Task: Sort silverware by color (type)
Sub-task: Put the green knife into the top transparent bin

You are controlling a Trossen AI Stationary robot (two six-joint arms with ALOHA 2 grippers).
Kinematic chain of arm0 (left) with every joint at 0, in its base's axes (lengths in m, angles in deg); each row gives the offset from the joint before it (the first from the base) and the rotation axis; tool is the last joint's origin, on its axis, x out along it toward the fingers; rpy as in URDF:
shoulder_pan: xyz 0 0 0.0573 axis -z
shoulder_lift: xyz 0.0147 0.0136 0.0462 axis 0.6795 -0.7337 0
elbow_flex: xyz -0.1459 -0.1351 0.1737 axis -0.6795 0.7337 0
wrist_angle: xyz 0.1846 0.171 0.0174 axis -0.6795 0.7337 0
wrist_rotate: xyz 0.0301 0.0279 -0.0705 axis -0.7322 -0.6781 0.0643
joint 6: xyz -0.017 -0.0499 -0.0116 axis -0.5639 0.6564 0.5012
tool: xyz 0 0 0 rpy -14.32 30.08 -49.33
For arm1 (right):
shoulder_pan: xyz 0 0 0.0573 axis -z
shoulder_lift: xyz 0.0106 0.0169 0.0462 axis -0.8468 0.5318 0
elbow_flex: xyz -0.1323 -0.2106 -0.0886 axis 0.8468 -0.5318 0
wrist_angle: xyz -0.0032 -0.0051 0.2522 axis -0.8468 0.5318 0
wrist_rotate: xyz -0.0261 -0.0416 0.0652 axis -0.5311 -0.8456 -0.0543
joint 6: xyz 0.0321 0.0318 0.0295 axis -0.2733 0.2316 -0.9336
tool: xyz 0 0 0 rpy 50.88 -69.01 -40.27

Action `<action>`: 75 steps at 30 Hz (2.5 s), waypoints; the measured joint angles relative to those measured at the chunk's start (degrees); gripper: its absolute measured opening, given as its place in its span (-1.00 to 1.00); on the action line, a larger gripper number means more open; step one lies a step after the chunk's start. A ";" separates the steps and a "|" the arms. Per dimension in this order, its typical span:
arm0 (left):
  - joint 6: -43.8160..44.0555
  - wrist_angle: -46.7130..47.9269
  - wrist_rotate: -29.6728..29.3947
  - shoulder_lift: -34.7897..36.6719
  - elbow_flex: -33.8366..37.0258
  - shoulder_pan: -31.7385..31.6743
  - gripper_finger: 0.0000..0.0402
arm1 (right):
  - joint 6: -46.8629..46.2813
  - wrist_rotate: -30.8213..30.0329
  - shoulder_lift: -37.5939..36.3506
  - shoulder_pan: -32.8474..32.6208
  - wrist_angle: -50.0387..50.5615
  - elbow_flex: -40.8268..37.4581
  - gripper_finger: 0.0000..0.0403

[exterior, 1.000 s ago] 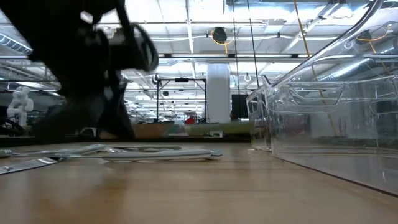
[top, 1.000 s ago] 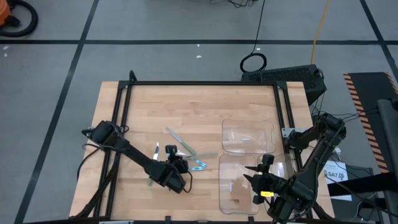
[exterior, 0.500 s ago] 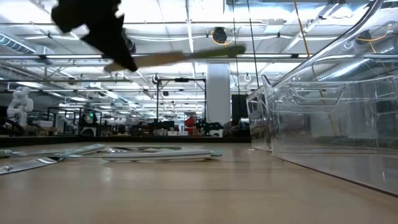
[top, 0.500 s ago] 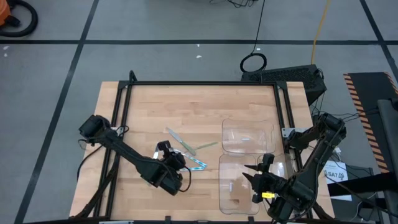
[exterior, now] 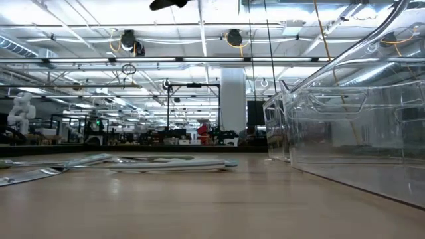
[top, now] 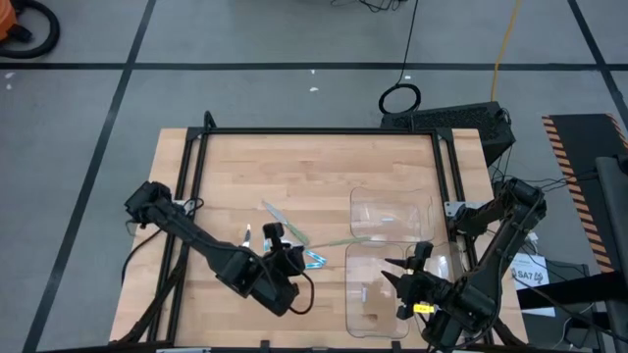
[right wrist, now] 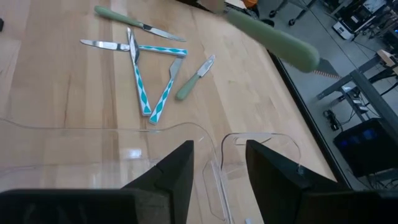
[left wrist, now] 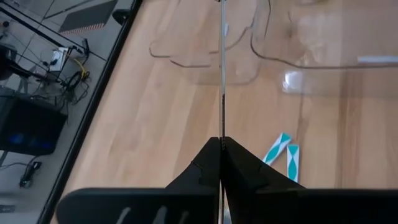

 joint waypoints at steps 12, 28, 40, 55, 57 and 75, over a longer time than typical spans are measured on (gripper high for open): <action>0.31 -0.58 1.49 -0.48 -0.49 -0.25 -0.96 | 1.29 -4.45 0.00 0.00 -0.02 0.00 -0.30; -3.40 -3.61 5.27 -0.48 -0.47 1.07 -0.96 | -0.34 -12.34 -0.01 0.00 -1.32 0.00 -0.30; -8.74 -7.03 5.88 -0.48 -0.47 1.54 -0.96 | 3.92 -11.85 -0.01 0.00 -5.45 0.00 -0.30; -11.51 -10.03 5.75 -0.48 -0.47 -2.18 -0.96 | 2.23 16.49 -0.11 -0.70 -5.34 1.14 -0.30; -13.38 -11.07 5.77 -0.48 -0.47 -3.68 -0.96 | 0.36 16.87 -0.11 -1.22 -5.46 1.18 -0.30; -25.99 -24.78 32.13 -0.46 -0.42 -23.30 -0.96 | -9.70 14.94 -0.11 -5.40 -3.19 1.20 -0.30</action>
